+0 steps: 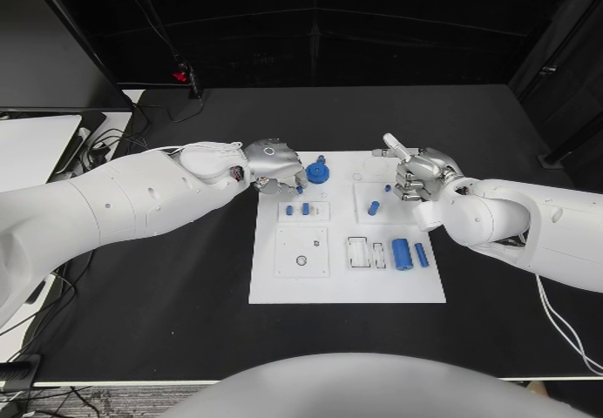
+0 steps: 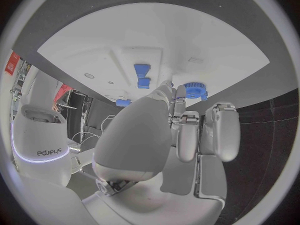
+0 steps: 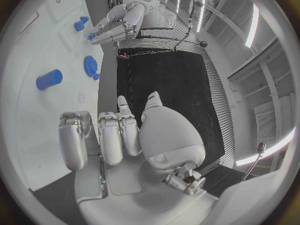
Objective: Assemble the parts on the task board
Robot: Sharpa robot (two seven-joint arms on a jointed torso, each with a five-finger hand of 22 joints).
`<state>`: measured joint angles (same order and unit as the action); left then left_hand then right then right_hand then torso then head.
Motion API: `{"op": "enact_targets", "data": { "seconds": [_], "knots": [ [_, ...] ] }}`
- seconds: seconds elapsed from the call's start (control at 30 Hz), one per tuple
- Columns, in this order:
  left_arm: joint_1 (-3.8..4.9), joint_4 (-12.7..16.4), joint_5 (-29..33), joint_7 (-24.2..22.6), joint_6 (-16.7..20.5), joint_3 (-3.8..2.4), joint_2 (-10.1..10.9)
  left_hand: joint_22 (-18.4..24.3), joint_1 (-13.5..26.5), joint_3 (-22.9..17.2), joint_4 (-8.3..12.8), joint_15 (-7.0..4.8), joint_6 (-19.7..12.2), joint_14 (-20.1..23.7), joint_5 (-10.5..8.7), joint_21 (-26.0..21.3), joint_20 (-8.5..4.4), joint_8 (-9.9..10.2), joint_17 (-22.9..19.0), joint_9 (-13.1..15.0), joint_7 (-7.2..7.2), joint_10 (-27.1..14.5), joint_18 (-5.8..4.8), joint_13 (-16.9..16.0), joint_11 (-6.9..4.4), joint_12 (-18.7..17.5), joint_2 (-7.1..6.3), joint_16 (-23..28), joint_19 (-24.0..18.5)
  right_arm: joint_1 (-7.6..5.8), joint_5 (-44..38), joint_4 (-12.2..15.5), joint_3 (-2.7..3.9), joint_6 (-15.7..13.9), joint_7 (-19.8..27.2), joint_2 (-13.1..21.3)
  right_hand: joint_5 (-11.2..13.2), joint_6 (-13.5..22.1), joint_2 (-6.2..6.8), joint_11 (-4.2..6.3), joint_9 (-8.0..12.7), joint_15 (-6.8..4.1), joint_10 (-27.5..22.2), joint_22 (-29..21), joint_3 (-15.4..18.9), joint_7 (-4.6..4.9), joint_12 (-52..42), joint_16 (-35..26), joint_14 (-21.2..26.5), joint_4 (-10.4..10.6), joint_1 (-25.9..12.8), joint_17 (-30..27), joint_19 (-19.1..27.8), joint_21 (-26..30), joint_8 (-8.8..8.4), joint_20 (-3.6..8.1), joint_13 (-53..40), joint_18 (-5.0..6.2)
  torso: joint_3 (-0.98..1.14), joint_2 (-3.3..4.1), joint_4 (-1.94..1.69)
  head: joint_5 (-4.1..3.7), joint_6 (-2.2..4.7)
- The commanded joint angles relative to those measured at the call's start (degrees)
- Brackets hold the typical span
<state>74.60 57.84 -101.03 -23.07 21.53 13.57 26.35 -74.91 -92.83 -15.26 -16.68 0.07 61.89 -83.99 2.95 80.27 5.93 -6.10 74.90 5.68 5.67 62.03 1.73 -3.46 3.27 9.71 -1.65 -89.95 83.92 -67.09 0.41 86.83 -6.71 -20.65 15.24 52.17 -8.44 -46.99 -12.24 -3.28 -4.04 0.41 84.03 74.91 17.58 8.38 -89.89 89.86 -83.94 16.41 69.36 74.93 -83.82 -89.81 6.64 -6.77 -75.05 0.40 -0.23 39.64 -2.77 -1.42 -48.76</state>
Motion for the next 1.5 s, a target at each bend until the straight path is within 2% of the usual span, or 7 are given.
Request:
{"op": "enact_targets", "data": {
  "seconds": [0.03, 0.23, 0.37, 0.5, 0.77, 1.13, 1.5],
  "knots": [
    [0.02, -0.2, 0.0, 0.8, -0.6, -0.03, -0.1, -11.1, 0.5, -0.3, 0.0, 0.25, 0.6, -6.0, 0.13, -0.2, -0.17, -0.3, 15.1, 0.1, 0.27, 0.1, 0.80, 0.0, 0.11, -0.4, 0.09, 0.0, 0.3, -0.06, -0.1, 0.2, 0.03, 0.2, 0.6, 0.1, -0.4, -0.5, -0.30, -0.56, 0.0, 0.40, 6.0, 15.1, 0.2, 0.20, -0.1, 0.1, -6.1, 0.0, 0.5, 15.1, -6.2, -0.2, 0.32, -0.41, -14.9, -0.40, -0.02, 0.00, 0.07, -0.19, 0.21],
    [-0.05, -0.5, 0.0, 1.1, -0.8, -0.03, -0.4, -11.1, 0.6, -0.3, 0.0, 0.25, 0.6, -6.0, 0.13, -0.2, -0.17, -0.2, 15.1, 0.1, 0.30, 0.2, 0.81, 0.0, 0.15, -0.4, 0.04, 0.0, 0.3, -0.06, -0.1, 0.3, 0.03, 0.3, 0.8, 0.1, -0.4, -0.5, -0.31, -0.59, 0.0, 0.41, 6.0, 15.1, 0.2, 0.20, -0.1, 0.1, -6.1, 0.0, 0.5, 15.1, -6.2, -0.2, 0.35, -0.41, -14.9, -0.40, 0.05, 0.02, -0.08, -0.12, 0.04],
    [-0.08, -0.8, 0.0, 1.1, -1.4, -0.03, -0.8, -11.1, 0.6, -0.3, 0.0, 0.24, 0.6, -6.0, 0.14, -0.1, -0.17, -0.2, 15.1, 0.1, 0.31, 0.3, 0.78, 0.0, 0.14, -0.4, 0.06, 0.0, 0.3, -0.06, -0.1, 0.2, 0.03, 0.3, 0.8, 0.1, -0.4, -0.6, -0.31, -0.60, 0.0, 0.41, 6.0, 15.1, 0.2, 0.20, -0.1, 0.1, -6.1, 0.0, 0.5, 15.1, -6.2, -0.2, 0.35, -0.41, -14.9, -0.40, -0.02, 0.01, 0.02, -0.18, -0.01],
    [-0.14, -1.2, 0.0, 1.0, -1.9, -0.03, -1.3, -11.1, 0.6, -0.3, 0.0, 0.25, 0.6, -6.0, 0.14, -0.1, -0.17, -0.2, 15.1, 0.1, 0.33, 0.3, 0.79, 0.0, 0.15, -0.4, 0.06, 0.0, 0.3, -0.06, -0.1, 0.3, 0.03, 0.3, 0.9, 0.0, -0.4, -0.6, -0.31, -0.60, 0.0, 0.41, 6.0, 15.1, 0.2, 0.20, -0.1, 0.1, -6.1, 0.0, 0.5, 15.1, -6.2, -0.2, 0.35, -0.41, -14.9, -0.40, -0.01, 0.01, 0.06, -0.33, -0.26],
    [-0.25, -1.7, 0.0, 0.9, -3.0, -0.03, -1.9, -11.1, 0.7, -0.4, -0.1, 0.27, 0.6, -6.0, 0.13, -0.3, -0.16, -0.2, 15.1, 0.1, 0.37, 0.4, 0.82, 0.0, 0.20, -0.5, 0.09, 0.0, 0.2, -0.06, -0.1, 0.3, 0.03, 0.2, 0.9, 0.0, -0.4, -0.6, -0.31, -0.60, 0.0, 0.41, 6.0, 15.1, 0.2, 0.20, -0.1, 0.1, -6.1, 0.0, 0.5, 15.1, -6.2, -0.2, 0.35, -0.41, -14.9, -0.40, 0.03, -0.02, 0.00, -0.52, -0.32],
    [-0.29, -1.9, 0.0, 0.9, -5.1, -0.03, -1.9, -11.0, 0.9, -0.5, -0.1, 0.33, 0.6, -6.0, 0.09, -0.4, -0.14, -0.1, 15.1, 0.0, 0.46, 0.4, 0.85, 0.0, 0.29, -0.6, 0.09, 0.0, 0.2, -0.06, -0.1, 0.3, 0.03, 0.2, 0.9, 0.1, -0.5, -0.7, -0.33, -0.65, 0.0, 0.44, 6.0, 15.1, 0.2, 0.22, -0.1, 0.1, -6.1, 0.0, 0.6, 15.1, -6.2, -0.2, 0.40, -0.44, -14.9, -0.40, 0.02, -0.02, -0.02, -0.56, -0.44],
    [-0.29, -2.0, 0.0, 0.6, -5.2, -0.03, -1.8, -11.0, 0.8, -0.5, 0.0, 0.37, 0.6, -6.0, 0.10, -0.5, -0.12, -0.1, 15.1, 0.0, 0.49, 0.5, 0.85, 0.0, 0.33, -0.6, 0.08, 0.0, 0.2, -0.05, -0.1, 0.2, 0.03, 0.2, 0.9, 0.1, -0.5, -0.7, -0.33, -0.65, 0.0, 0.44, 6.0, 15.1, 0.2, 0.22, -0.1, 0.1, -6.1, 0.0, 0.6, 15.1, -6.2, -0.2, 0.40, -0.44, -14.9, -0.40, 0.00, -0.01, -0.01, -0.42, -0.41]
  ]
}}
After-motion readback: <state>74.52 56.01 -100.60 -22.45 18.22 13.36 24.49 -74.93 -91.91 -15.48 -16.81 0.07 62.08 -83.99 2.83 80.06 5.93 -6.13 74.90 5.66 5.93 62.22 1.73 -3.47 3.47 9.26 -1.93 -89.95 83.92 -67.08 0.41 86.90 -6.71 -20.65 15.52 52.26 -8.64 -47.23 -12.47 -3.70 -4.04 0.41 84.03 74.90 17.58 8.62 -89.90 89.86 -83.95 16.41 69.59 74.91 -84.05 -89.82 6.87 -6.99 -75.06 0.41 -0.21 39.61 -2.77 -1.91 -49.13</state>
